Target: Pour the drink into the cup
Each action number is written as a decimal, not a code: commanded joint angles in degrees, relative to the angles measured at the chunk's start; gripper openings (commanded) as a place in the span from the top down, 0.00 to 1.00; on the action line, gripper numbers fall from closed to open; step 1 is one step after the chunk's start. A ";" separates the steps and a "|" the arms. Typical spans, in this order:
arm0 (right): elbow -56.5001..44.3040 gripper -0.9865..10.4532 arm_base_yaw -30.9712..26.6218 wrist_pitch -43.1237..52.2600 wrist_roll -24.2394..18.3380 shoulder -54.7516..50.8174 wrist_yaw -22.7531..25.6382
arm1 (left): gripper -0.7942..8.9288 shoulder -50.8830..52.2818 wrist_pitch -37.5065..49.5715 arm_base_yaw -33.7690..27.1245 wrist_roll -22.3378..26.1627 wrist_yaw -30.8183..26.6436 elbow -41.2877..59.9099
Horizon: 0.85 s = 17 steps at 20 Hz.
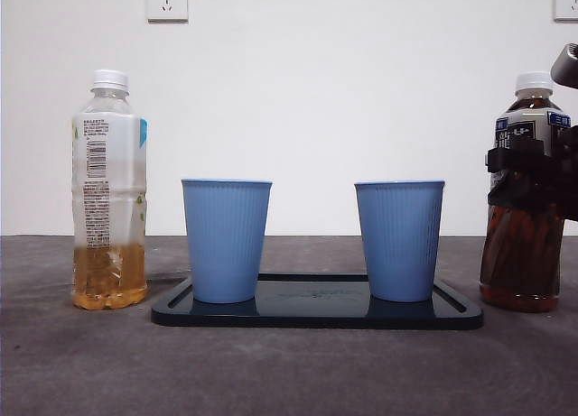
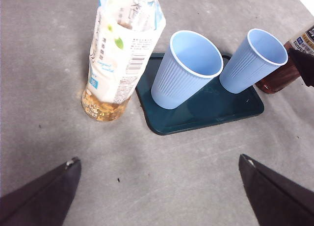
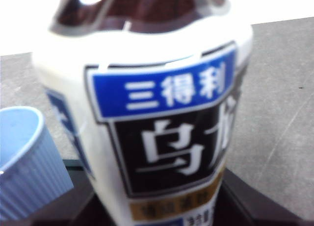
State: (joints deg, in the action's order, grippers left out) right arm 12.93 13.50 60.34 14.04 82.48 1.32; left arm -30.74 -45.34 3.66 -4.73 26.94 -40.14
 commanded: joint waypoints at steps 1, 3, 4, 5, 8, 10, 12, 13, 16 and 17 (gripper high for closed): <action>0.33 0.77 0.13 0.09 0.09 -2.21 0.02 | 0.39 -0.26 0.33 0.15 1.31 0.04 -1.03; 0.57 0.77 0.13 -3.63 0.02 -5.77 0.02 | 0.39 -0.26 0.35 0.15 1.31 0.04 -1.03; 1.11 0.77 0.13 -7.61 -0.44 -8.31 0.02 | 0.39 -0.26 0.37 0.15 1.33 0.04 -1.03; 1.97 0.77 0.13 -12.11 -1.53 -10.80 0.02 | 0.39 -0.26 0.37 0.15 1.57 0.04 -1.03; 7.58 0.77 0.15 -30.03 -6.10 -18.29 0.22 | 0.39 -0.26 0.35 0.15 2.60 -0.09 -1.03; 13.44 0.77 0.15 -42.66 -10.93 -21.84 0.85 | 0.39 -0.26 0.37 0.15 2.60 -0.13 -1.03; 20.37 0.77 0.20 -53.94 -16.61 -23.26 2.05 | 0.39 -0.26 0.39 0.15 2.58 -0.13 -1.03; 23.89 0.77 0.20 -59.19 -19.39 -23.37 2.34 | 0.39 -0.26 0.37 0.15 2.58 -0.15 -1.03; 33.29 0.77 1.03 -71.36 -28.15 -23.32 5.42 | 0.39 -0.26 0.37 0.15 2.58 -0.13 -1.03; 35.52 0.77 1.53 -73.85 -30.82 -23.32 6.95 | 0.39 -0.26 0.37 0.15 2.58 -0.15 -1.03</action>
State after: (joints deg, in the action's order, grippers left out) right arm 46.35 14.74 -16.32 -11.97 59.55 8.03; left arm -30.74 -45.36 3.66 -2.83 26.89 -40.14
